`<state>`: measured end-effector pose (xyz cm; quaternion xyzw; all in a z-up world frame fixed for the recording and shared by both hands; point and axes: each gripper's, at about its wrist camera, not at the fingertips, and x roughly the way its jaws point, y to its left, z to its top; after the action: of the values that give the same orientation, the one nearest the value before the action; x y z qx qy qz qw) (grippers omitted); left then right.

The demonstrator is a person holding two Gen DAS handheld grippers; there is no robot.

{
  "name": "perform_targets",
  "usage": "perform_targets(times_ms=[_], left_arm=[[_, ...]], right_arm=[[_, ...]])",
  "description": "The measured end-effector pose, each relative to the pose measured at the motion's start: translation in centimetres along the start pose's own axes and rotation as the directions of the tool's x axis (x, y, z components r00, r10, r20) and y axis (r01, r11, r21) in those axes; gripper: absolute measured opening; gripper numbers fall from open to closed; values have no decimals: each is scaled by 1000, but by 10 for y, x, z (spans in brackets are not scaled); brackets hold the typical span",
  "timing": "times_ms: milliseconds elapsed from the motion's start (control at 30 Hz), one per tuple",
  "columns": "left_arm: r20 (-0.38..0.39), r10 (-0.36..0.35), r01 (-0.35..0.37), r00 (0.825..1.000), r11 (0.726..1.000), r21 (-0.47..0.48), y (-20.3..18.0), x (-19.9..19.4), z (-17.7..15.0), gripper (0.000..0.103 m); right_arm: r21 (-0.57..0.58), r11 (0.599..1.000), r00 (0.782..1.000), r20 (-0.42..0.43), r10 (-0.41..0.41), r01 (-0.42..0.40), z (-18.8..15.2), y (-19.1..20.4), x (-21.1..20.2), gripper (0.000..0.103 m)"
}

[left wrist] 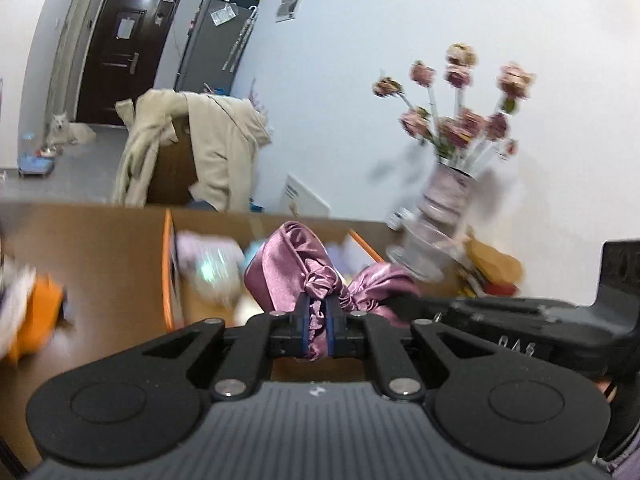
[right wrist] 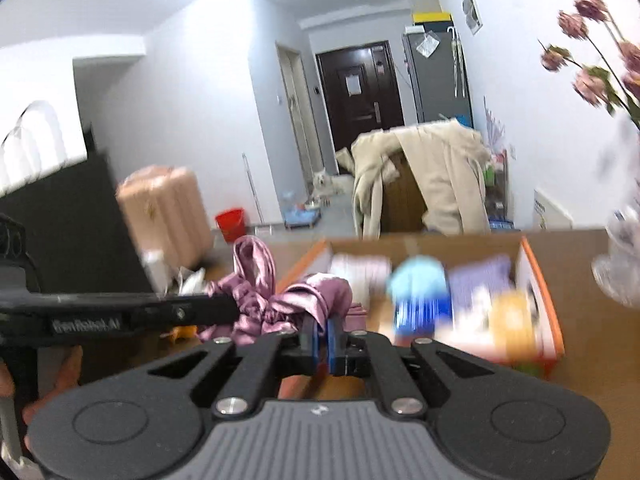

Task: Organize soft objects
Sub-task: 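Lift the scrunchie over the box and release it inside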

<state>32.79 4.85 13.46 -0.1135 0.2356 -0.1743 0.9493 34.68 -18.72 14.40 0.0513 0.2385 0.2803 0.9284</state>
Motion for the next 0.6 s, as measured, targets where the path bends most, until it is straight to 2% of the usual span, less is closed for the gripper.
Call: perform_targets(times_ms=[67, 133, 200, 267, 333, 433, 467, 533, 567, 600], left_arm=[[-32, 45, -45, 998, 999, 17, 16, 35, 22, 8], [-84, 107, -106, 991, 994, 18, 37, 74, 29, 8], [-163, 148, -144, 975, 989, 33, 52, 112, 25, 9], [-241, 199, -189, 950, 980, 67, 63, 143, 15, 11], [-261, 249, -228, 933, 967, 111, 67, 159, 7, 11], [-248, 255, -223, 935, 963, 148, 68, 165, 1, 13], [-242, 252, -221, 937, 964, 151, 68, 165, 1, 14], [-225, 237, -208, 945, 967, 147, 65, 160, -1, 32], [-219, 220, -190, 951, 970, 151, 62, 153, 0, 38], [-207, 222, -192, 953, 969, 153, 62, 150, 1, 50]], right_arm=[[-4, 1000, 999, -33, 14, -14, 28, -11, 39, 5], [3, 1000, 995, -96, 12, -12, 41, -24, 85, 5], [8, 1000, 984, -180, -2, 3, 39, -37, 132, 5], [23, 999, 964, -266, -28, 35, 28, -49, 174, 5], [10, 995, 944, -318, -89, 98, 14, -54, 200, 5], [-11, 992, 935, -335, -119, 122, 2, -53, 216, 7], [-18, 991, 936, -328, -128, 130, 1, -52, 218, 11], [-22, 989, 937, -319, -143, 144, 1, -51, 218, 12], [-23, 990, 937, -319, -142, 142, 3, -51, 216, 17], [-25, 991, 938, -320, -134, 133, 3, -50, 213, 21]])
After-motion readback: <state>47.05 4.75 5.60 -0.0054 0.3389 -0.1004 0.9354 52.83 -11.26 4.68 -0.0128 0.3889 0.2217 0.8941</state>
